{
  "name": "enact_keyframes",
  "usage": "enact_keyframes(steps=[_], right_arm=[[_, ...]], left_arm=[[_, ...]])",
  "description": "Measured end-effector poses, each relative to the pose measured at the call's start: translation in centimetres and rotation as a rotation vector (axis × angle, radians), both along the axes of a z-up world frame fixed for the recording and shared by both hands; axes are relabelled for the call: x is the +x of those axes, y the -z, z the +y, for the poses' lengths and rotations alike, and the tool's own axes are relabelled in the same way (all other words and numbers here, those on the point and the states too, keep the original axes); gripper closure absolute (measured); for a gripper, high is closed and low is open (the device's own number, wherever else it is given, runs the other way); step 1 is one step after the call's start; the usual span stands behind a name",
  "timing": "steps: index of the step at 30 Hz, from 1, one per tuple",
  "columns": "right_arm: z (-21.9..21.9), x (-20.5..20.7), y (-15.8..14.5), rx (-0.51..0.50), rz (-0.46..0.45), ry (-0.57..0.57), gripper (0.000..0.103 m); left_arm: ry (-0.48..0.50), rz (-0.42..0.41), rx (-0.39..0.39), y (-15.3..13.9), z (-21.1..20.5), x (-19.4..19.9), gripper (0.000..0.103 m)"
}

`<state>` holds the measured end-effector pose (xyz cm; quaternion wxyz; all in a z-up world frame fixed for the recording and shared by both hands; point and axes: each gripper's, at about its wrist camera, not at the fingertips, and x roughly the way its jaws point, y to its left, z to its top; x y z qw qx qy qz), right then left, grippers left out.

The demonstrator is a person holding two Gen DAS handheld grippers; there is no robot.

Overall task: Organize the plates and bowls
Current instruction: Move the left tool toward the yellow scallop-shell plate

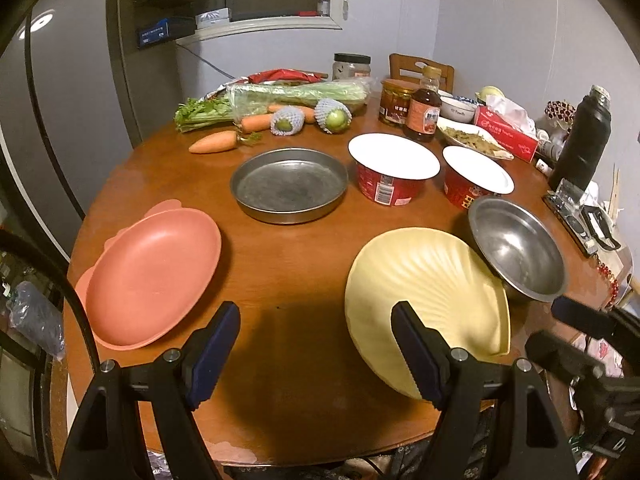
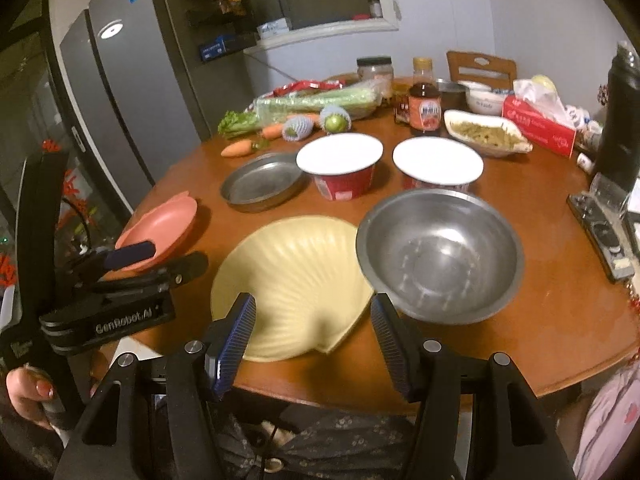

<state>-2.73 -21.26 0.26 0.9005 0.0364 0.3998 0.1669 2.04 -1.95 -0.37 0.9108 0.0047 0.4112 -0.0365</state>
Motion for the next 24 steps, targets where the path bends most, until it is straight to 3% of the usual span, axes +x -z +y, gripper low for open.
enact_keyframes(steps=[10,24], right_arm=[[-0.2,1.1,3.1,0.025,0.091,0.036,0.041],[0.4,3.0,5.3,0.030,0.083,0.058,0.044]], left_arm=[[0.029,0.025,0.000,1.6,-0.5,1.1,0.026],[0.057,0.060,0.010,3.5,-1.5,3.3,0.026]])
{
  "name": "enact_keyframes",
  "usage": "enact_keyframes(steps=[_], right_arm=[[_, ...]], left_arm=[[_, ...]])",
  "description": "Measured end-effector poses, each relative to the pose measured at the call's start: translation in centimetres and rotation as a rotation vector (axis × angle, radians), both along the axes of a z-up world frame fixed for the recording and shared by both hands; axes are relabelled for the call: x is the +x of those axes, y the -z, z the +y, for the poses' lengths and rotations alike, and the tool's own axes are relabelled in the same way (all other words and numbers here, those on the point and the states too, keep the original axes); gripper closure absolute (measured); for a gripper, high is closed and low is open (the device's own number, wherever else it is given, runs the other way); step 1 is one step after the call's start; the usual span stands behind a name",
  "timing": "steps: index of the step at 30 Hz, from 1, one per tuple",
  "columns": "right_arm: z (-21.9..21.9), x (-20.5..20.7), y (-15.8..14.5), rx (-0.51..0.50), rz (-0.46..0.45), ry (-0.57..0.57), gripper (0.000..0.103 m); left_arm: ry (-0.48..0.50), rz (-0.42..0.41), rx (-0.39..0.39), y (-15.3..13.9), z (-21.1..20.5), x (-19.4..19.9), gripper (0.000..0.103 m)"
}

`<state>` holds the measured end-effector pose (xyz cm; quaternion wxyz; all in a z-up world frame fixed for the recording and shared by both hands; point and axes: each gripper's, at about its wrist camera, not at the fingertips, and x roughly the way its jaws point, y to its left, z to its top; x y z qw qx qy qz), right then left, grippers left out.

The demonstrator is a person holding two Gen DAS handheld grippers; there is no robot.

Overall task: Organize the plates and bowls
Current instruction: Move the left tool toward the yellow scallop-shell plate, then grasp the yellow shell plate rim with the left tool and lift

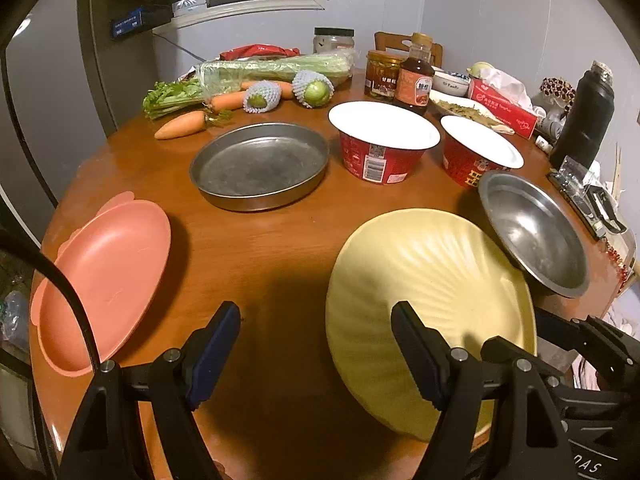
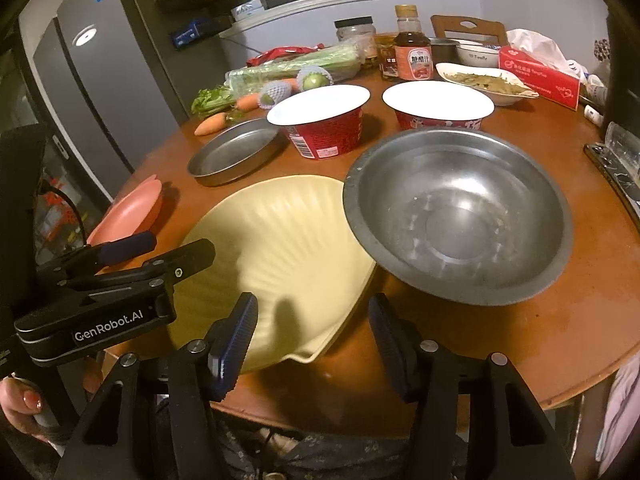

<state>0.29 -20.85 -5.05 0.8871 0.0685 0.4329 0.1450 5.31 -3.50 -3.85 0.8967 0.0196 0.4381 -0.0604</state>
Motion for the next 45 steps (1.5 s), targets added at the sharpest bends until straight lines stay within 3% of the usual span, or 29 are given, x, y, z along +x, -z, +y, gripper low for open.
enact_keyframes(steps=[5,13,15,25,45], right_arm=[[-0.1,0.6,0.4,0.005,0.003,0.001,0.046],[0.7,1.2,0.6,-0.024,-0.013,-0.020,0.051],[1.0,1.3,0.6,-0.031,-0.019,-0.024,0.053],[3.0,1.0,0.1,-0.062,-0.040,-0.065,0.056],[10.9,0.2,-5.5,-0.028,-0.161,-0.231,0.056]], left_arm=[[0.007,0.014,0.009,0.8,-0.4,0.4,0.026],[0.044,0.016,-0.028,1.2,-0.9,0.2,0.060],[0.052,0.011,-0.028,1.1,-1.0,0.0,0.062],[0.013,-0.006,-0.040,0.3,0.7,-1.1,0.062],[-0.180,-0.151,-0.036,-6.3,9.4,-4.8,0.063]])
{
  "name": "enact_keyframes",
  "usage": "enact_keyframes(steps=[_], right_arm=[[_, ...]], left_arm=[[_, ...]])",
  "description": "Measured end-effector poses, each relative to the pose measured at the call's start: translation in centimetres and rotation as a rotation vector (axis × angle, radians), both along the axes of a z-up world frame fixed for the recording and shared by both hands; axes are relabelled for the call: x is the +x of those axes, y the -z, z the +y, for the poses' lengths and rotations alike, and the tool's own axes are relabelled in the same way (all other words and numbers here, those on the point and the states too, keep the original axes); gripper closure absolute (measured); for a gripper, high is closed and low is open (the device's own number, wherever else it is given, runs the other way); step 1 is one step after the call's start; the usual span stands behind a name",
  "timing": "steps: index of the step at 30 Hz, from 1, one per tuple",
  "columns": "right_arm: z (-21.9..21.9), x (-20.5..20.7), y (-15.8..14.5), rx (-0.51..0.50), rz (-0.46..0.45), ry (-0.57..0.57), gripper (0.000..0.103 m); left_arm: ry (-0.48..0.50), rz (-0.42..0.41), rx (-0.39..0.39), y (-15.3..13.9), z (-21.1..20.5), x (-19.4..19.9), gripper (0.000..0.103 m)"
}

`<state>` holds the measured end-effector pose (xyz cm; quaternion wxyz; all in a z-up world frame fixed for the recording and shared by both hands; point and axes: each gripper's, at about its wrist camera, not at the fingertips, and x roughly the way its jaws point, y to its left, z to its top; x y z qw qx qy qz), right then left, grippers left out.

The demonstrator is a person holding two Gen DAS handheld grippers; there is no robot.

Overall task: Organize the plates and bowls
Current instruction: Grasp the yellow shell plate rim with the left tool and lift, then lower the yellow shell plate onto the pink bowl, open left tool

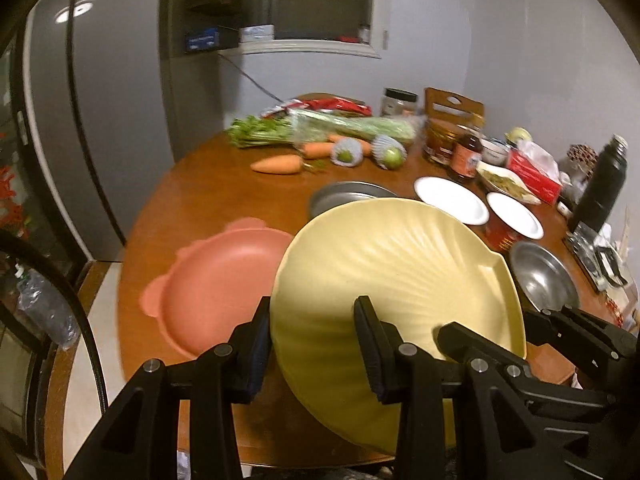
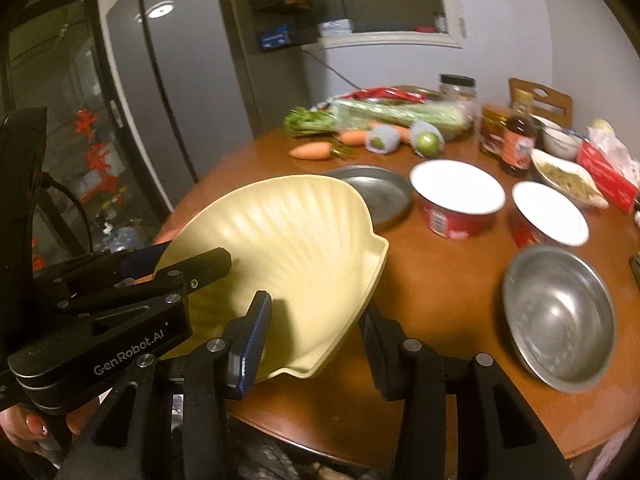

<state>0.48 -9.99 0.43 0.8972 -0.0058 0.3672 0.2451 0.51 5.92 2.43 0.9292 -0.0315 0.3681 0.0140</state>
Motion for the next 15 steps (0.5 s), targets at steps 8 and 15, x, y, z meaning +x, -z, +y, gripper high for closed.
enact_keyframes(steps=[8,15], right_arm=[[4.5,1.5,-1.0,0.009,-0.003,-0.072,0.056],[8.6,3.7,-0.9,0.014,0.031,-0.115,0.056]], left_arm=[[-0.066,-0.015,0.013,-0.8,4.4,0.7,0.063],[-0.100,0.000,0.029,-0.4,7.6,2.4,0.064]])
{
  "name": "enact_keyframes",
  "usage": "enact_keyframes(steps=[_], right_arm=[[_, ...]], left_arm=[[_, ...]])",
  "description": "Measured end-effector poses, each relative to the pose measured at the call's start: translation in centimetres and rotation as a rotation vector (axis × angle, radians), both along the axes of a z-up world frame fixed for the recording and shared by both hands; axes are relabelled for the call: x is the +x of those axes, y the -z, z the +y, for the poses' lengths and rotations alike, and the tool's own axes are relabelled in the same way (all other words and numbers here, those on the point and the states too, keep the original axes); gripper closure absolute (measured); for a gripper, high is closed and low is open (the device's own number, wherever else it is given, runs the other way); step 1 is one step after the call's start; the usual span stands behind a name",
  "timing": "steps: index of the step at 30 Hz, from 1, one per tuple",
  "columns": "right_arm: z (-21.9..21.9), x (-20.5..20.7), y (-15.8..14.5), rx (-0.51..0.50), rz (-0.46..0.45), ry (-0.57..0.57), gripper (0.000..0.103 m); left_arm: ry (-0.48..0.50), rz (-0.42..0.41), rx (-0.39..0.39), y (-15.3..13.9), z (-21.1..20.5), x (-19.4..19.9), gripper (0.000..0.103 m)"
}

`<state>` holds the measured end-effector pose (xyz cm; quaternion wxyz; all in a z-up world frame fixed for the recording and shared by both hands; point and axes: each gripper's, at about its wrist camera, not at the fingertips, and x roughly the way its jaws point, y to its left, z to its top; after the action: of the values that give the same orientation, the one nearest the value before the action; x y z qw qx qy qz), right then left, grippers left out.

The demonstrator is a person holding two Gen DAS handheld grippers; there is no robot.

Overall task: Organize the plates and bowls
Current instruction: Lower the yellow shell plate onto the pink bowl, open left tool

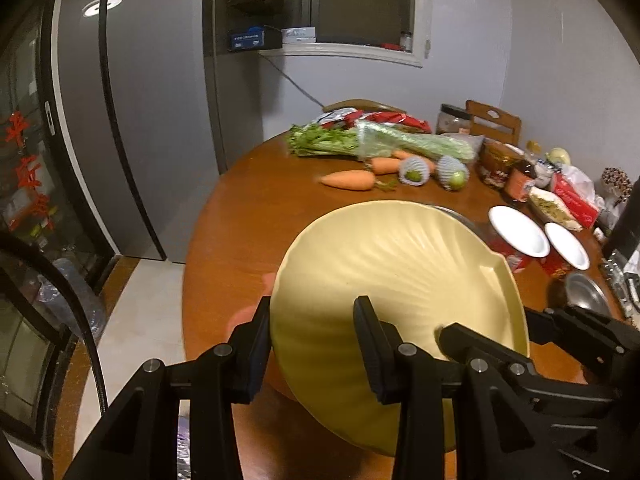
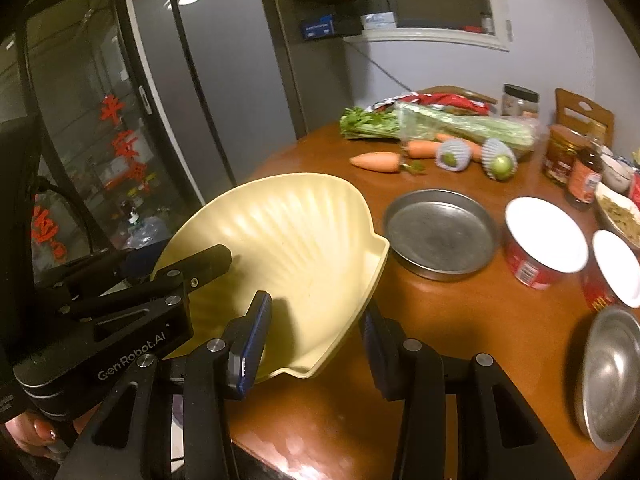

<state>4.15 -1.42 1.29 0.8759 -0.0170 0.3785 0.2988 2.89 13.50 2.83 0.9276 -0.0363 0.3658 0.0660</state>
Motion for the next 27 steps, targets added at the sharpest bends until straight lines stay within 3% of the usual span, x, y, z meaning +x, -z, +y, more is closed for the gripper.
enact_keyframes(steps=[11,27], right_arm=[[3.7,2.2,2.9,-0.038,0.072,-0.016,0.056],[4.5,3.9,5.3,-0.093,0.085,0.020,0.056]], left_arm=[[-0.009,0.092,0.021,3.9,2.4,2.5,0.064],[-0.016,0.100,0.022,5.5,2.7,3.4,0.064]])
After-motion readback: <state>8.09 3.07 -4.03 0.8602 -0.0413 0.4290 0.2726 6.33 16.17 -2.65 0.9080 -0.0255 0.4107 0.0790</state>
